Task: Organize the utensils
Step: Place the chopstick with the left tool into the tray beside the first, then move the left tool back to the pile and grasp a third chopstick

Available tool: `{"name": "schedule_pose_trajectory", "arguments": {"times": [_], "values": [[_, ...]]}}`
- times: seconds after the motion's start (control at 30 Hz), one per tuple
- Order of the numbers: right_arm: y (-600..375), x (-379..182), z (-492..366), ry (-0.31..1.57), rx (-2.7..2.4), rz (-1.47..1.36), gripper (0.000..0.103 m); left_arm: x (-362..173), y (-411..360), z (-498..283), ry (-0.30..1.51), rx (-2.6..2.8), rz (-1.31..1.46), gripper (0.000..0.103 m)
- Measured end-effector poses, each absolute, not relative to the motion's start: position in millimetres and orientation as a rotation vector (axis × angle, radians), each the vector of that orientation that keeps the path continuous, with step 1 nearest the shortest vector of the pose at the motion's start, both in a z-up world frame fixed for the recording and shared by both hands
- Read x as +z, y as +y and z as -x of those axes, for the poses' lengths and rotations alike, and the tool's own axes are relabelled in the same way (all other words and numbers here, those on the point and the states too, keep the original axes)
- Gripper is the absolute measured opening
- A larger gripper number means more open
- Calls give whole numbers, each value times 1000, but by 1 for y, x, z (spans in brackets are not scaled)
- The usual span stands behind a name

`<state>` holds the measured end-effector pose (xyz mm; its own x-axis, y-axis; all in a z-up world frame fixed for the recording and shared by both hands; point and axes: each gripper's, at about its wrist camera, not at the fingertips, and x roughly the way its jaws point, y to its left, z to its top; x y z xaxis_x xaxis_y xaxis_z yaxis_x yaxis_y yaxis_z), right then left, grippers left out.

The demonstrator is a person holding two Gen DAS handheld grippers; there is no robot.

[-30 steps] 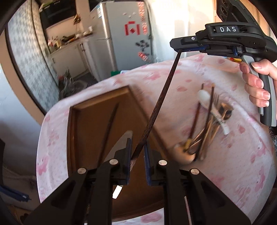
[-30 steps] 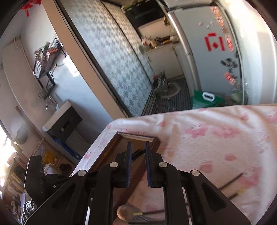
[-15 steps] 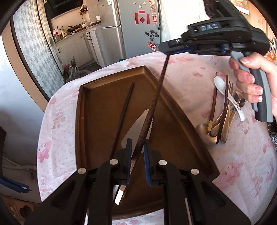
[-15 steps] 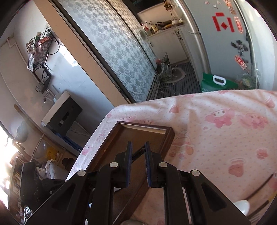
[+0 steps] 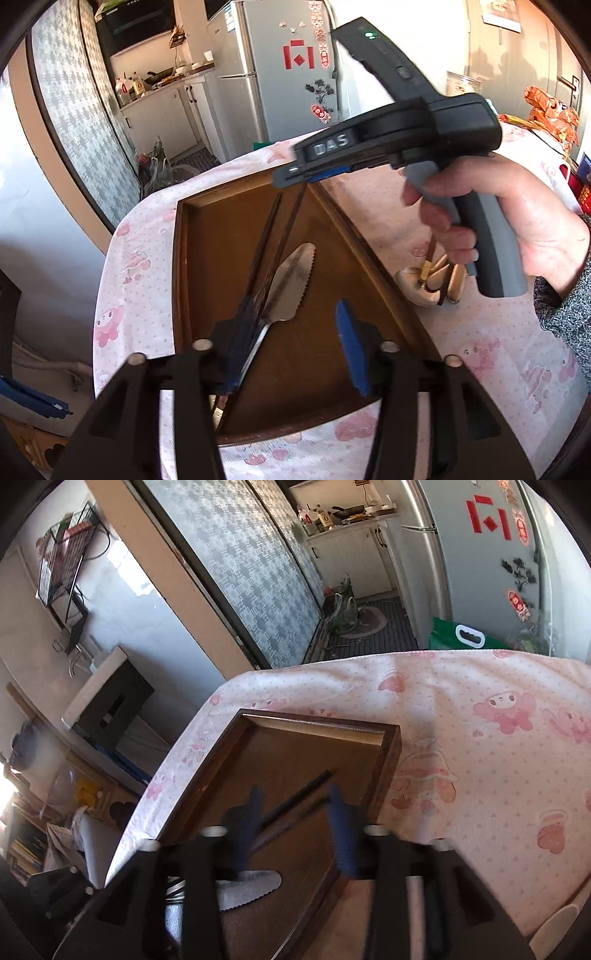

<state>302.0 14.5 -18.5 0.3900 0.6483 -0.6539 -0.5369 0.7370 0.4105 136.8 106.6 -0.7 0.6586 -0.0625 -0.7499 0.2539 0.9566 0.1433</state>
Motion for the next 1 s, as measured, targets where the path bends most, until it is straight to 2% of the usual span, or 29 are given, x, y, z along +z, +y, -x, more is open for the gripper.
{"name": "schedule_pose_trajectory", "arguments": {"times": [0.23, 0.5, 0.67, 0.77, 1.0], "values": [[-34, 3, -291, 873, 762, -163, 59, 1, 80, -127, 817, -258, -256, 58], [-170, 26, -270, 795, 625, -179, 59, -21, 20, -126, 808, -401, -300, 60], [-229, 1, -272, 845, 556, -261, 58, -31, -4, -134, 816, -444, -300, 60], [-238, -18, -274, 889, 557, -307, 48, -34, -17, -136, 822, -462, -304, 60], [-244, -45, -291, 943, 475, -353, 44, -37, -33, -143, 822, -470, -325, 60]]}}
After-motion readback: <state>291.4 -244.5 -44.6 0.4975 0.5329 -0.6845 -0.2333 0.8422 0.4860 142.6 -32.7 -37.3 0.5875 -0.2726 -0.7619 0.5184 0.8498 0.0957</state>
